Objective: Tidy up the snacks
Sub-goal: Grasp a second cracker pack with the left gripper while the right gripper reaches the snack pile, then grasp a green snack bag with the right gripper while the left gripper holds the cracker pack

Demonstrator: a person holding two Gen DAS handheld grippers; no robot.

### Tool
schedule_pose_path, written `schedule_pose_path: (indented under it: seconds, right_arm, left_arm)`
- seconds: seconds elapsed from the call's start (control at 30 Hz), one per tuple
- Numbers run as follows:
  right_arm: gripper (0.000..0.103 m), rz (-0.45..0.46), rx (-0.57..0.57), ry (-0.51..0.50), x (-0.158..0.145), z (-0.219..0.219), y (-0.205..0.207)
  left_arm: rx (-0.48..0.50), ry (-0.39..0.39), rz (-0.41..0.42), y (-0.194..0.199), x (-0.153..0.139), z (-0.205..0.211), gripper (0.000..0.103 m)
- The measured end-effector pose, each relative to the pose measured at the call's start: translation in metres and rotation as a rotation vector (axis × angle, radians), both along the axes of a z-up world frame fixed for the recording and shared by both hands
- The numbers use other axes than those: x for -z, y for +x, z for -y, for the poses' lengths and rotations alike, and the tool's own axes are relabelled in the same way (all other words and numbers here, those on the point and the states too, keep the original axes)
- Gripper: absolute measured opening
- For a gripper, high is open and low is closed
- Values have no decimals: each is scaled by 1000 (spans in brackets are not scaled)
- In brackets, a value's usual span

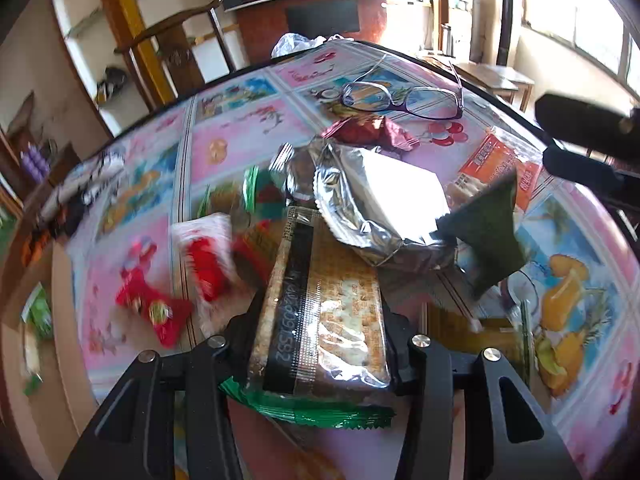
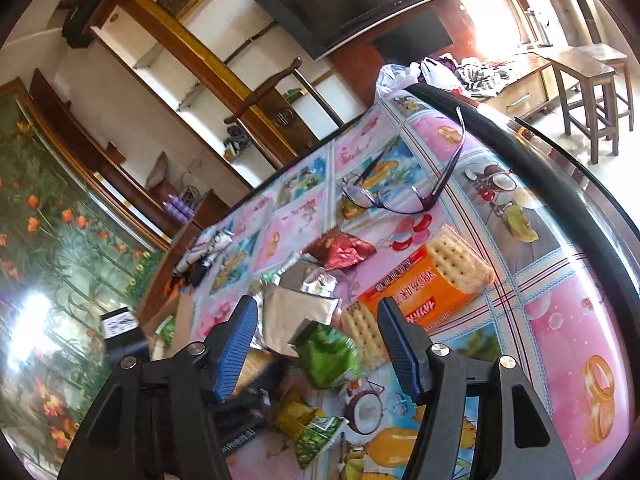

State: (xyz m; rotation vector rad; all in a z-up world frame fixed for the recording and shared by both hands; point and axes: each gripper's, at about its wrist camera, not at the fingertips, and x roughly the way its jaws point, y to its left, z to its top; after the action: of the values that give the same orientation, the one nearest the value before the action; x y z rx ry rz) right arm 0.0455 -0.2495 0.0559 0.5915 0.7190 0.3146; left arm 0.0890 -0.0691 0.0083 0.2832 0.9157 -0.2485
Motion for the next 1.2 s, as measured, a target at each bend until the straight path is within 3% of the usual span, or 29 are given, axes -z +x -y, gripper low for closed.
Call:
schedule_pose_path:
  seconds: [0.1, 0.33, 0.6, 1.03, 1.1, 1.13, 1.2]
  right_arm:
    - [66, -27, -21, -48, 5, -9, 4]
    - [66, -51, -101, -155, 11, -33, 8]
    - [66, -81, -26, -160, 13, -23, -1]
    - [66, -146, -61, -302, 28, -51, -7]
    - [60, -139, -76, -332, 30, -58, -7]
    - [48, -136, -80, -358, 32, -62, -7]
    - [46, -123, -88, -388, 32, -67, -8]
  left_arm:
    - [-20, -7, -3, -12, -2, -12, 46]
    - [-60, -102, -4, -39, -7, -44, 46]
    - [-128, -186, 25, -28, -15, -69, 46]
    - [-135, -190, 61, -30, -21, -71, 46]
    - [-134, -189, 63, -30, -21, -71, 46]
    - [-133, -188, 65, -31, -22, -71, 46]
    - [-133, -187, 68, -31, -22, -70, 46]
